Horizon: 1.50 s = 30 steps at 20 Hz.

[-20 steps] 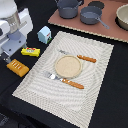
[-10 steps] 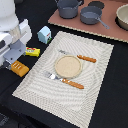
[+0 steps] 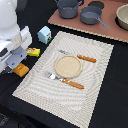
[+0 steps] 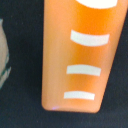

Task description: Place the bread, butter, and milk from the table onto the serving area.

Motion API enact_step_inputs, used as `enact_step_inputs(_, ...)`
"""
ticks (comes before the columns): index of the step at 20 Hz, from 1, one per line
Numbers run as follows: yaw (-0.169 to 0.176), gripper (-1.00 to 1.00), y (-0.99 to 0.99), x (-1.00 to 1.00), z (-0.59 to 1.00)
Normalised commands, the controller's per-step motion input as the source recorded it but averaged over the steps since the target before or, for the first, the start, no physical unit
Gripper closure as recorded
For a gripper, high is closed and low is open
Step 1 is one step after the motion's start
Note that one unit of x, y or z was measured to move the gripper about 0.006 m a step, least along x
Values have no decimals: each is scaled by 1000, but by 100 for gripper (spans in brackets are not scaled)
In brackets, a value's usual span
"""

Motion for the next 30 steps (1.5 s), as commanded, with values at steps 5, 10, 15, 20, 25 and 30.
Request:
enact_step_inputs(5, -3, -100, -66, 0, -287)
enact_step_inputs(10, 0, 100, -3, 54, -220)
enact_step_inputs(15, -6, 100, -11, 112, -27)
enact_step_inputs(20, 0, 100, -77, 9, -2)
enact_step_inputs(25, -23, 100, -3, 35, 737)
enact_step_inputs(30, -32, 100, 6, 87, 1000)
